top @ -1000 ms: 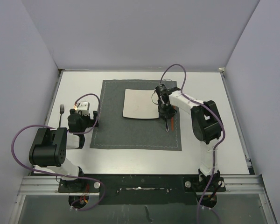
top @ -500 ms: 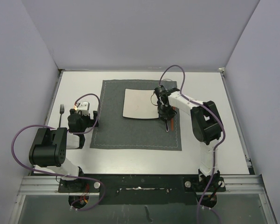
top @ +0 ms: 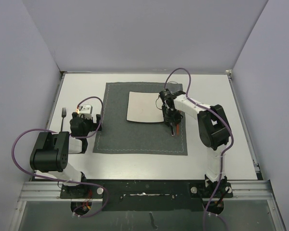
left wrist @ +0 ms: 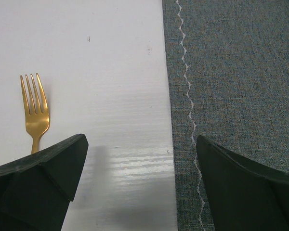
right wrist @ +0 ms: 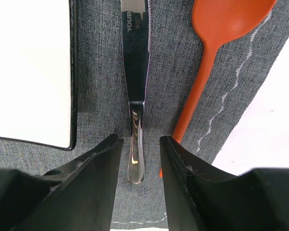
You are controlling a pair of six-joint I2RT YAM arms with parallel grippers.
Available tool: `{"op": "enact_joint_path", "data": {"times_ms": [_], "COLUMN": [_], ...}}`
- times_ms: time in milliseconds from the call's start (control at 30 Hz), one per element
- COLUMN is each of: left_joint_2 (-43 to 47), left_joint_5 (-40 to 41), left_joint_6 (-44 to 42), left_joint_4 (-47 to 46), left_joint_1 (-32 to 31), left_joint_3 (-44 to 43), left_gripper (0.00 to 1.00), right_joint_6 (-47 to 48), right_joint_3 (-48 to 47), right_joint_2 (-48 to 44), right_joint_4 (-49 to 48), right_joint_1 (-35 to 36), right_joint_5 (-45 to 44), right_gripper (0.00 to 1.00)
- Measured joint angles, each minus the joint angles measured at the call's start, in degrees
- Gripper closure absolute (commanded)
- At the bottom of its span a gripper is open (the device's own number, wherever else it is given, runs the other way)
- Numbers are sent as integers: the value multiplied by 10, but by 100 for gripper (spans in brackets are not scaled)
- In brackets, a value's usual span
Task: Set the dinner table for one person
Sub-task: Adjust the knife on the napkin.
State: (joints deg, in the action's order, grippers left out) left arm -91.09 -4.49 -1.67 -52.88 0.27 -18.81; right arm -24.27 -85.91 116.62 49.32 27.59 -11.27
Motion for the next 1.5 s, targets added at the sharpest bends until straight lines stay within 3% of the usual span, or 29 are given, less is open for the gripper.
{"op": "enact_joint_path", "data": {"times_ms": [533,933,1100,1267,1400,1500], "left_joint_2": [0,0,0,0,0,0], "left_joint_5": [0,0,0,0,0,0], "left_joint_6": [0,0,0,0,0,0], "left_joint_4": [0,0,0,0,0,0], "left_joint_1": [0,0,0,0,0,0], "left_joint_3": [0,0,0,0,0,0], "left_gripper": [2,2,2,2,2,2], "right_joint_6": [0,0,0,1,3,4], "right_joint_3": [7,5,5,4,1,-2], "right_joint_2": [3,10,11,12,14,18], "right_joint_4": [-8,-16,-17,-15,-11,-9], "right_joint_1": [0,2,2,2,1,1], "right_joint_5": [23,35,37,35,32,34], "right_gripper": [69,81,80,70,71,78]}}
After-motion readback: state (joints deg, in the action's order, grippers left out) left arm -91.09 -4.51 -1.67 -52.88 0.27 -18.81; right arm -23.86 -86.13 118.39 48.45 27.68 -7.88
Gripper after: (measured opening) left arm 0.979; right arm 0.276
